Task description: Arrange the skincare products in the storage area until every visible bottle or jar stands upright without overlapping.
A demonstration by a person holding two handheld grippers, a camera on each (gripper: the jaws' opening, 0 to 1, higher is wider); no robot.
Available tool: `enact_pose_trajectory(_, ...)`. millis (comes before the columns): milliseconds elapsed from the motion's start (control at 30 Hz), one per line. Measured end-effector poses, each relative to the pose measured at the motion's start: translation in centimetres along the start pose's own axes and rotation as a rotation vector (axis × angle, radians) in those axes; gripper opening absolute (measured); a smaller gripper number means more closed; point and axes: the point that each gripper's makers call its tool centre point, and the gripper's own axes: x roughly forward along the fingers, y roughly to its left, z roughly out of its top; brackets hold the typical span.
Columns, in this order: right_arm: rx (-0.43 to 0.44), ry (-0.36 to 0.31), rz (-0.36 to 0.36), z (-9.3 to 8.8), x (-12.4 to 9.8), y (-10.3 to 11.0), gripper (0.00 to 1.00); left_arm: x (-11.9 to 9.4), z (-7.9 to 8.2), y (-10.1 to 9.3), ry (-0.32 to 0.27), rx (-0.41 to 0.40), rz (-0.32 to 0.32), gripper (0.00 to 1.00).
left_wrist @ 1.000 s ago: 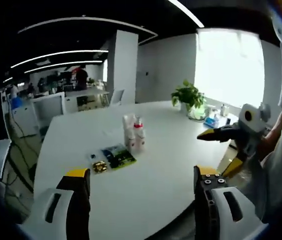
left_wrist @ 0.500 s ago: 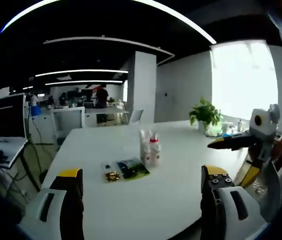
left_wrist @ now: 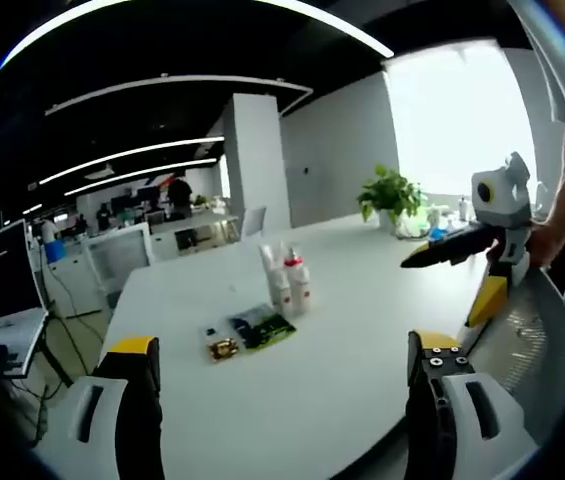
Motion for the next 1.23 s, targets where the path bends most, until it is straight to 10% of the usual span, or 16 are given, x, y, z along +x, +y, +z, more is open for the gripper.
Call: enact_pose_trajectory(1233, -0.139, 0.104, -0.035, -1.7, 1.1, 0.4, 0.93, 0.5, -1.8, 0.6, 0.021, 0.109, 0.069, 0.80)
